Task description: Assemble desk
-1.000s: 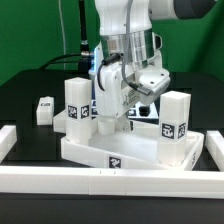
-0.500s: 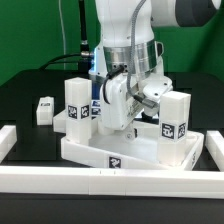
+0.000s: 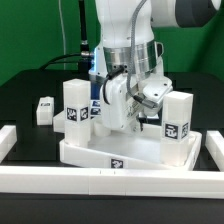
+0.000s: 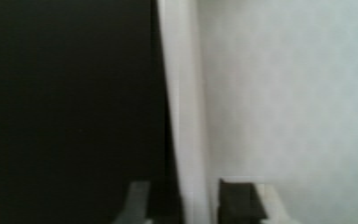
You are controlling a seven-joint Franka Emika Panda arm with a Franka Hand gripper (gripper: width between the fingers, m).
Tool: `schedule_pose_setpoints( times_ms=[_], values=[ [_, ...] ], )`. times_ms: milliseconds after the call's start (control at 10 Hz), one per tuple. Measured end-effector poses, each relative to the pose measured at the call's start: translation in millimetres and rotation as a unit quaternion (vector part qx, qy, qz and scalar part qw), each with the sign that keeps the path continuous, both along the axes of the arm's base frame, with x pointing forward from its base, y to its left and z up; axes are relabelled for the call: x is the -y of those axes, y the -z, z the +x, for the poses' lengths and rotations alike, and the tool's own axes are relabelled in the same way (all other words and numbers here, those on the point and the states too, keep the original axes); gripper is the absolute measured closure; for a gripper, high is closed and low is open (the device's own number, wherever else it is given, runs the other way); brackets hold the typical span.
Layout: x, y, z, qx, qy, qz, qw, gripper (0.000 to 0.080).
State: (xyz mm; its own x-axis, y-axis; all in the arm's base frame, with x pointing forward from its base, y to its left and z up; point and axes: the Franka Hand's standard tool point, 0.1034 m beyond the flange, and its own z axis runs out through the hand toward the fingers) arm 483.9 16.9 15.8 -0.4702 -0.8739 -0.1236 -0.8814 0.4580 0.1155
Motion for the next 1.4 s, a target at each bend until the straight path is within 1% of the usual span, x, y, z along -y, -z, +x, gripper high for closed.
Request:
schedule_pose_setpoints(
  times_ms=[800, 1200, 1300, 1400],
  values=[
    [-0.2, 0.0, -0.1, 0.001, -0.005, 0.000, 1.000, 0.0728],
    [0.1, 0.0, 0.0, 0.005, -0.030, 0.001, 1.000, 0.0728],
    [2.9, -0.4, 0.9, 0.016, -0.087, 0.002, 0.996, 0.0728],
    [10.1, -1.2, 2.2, 0.026, -0.140, 0.003, 0.990, 0.0729]
  ],
)
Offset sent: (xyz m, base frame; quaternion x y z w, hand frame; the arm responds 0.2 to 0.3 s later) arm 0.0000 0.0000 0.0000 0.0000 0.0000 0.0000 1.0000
